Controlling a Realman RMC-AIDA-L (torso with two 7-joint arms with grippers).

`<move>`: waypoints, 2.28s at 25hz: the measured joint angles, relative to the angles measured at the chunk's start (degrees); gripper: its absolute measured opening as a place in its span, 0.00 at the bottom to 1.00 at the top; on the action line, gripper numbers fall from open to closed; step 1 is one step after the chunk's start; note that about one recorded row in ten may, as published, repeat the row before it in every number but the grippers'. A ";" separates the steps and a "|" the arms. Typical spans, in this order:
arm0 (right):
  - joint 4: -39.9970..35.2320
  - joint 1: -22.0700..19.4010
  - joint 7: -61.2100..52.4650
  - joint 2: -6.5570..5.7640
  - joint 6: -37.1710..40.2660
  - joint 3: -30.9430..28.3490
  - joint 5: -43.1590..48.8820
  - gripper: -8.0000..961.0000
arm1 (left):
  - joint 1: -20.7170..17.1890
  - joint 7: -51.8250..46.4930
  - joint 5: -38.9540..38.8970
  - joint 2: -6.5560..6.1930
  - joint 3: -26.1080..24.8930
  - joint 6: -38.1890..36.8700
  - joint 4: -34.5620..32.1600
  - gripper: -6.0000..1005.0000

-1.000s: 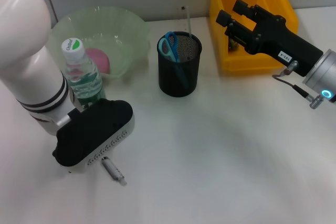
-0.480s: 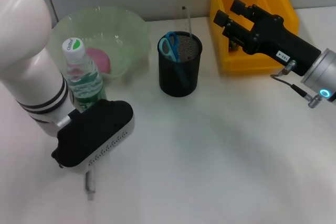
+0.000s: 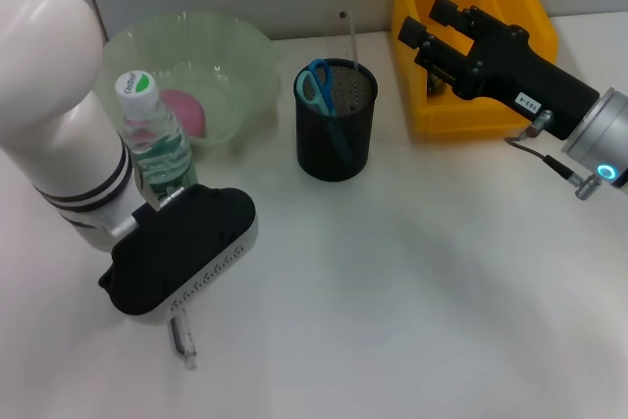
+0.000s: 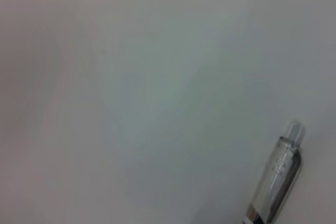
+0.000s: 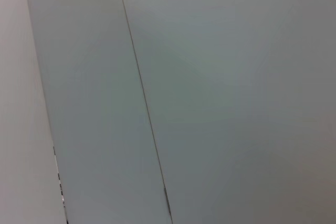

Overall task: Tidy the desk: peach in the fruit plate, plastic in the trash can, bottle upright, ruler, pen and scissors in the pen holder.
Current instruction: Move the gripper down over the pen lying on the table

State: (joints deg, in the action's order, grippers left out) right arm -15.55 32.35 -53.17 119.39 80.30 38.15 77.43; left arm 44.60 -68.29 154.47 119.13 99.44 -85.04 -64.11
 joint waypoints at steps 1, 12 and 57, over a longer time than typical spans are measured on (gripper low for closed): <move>0.00 0.00 0.00 -0.02 0.01 0.00 0.00 0.63 | -0.02 0.00 0.04 -0.01 0.12 0.06 0.20 0.46; 0.00 -0.05 0.00 -0.04 0.01 0.00 0.01 0.63 | -0.18 0.04 -0.37 -0.04 0.52 0.13 0.15 0.45; 0.00 0.17 -0.02 -0.04 0.11 0.88 -0.02 0.63 | -0.91 -0.83 -0.28 -0.04 2.66 -0.48 -1.17 0.24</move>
State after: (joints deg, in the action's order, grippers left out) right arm -15.56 32.52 -53.19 119.35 80.42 39.02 77.40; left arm 43.70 -69.12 154.18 119.09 102.10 -85.52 -65.27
